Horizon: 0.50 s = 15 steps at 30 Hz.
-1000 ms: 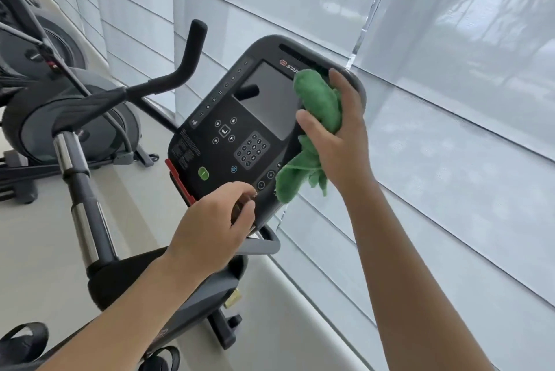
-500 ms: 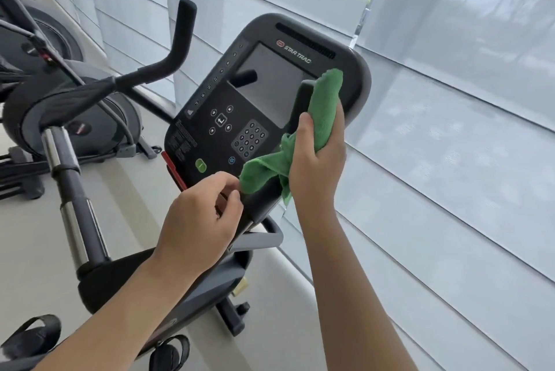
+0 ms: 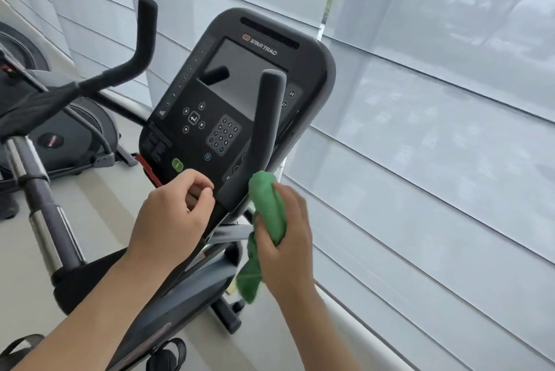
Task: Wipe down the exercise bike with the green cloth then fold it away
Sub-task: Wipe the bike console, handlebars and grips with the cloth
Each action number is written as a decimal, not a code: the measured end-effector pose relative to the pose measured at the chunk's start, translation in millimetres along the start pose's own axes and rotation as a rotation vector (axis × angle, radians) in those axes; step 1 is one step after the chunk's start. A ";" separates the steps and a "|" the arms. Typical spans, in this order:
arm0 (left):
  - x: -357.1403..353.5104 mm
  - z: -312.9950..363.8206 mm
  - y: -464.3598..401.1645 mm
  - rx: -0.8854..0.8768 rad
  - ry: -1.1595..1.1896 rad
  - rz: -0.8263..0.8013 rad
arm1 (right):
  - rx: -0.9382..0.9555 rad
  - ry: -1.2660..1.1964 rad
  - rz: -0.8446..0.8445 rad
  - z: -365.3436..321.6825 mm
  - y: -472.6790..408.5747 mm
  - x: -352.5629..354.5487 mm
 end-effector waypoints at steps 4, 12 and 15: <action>1.2 -4.5 -0.1 0.038 0.018 0.012 | 0.090 -0.077 0.194 -35.3 -45.8 31.3; 11.1 -0.6 3.1 -0.006 0.122 0.110 | 0.478 0.363 0.151 -90.2 -123.2 -18.7; 14.2 -0.9 3.8 0.000 0.171 0.151 | 0.474 0.411 0.144 -82.2 -111.5 -24.1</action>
Point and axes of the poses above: each hand's wrist, its own y-axis away from the middle knuckle, its own x-axis out of the back of the hand, z = x × y, the point moved 4 cm from there along -y, towards the middle knuckle, and after that the axes turned 3 degrees about -x, right-handed, at the moved point
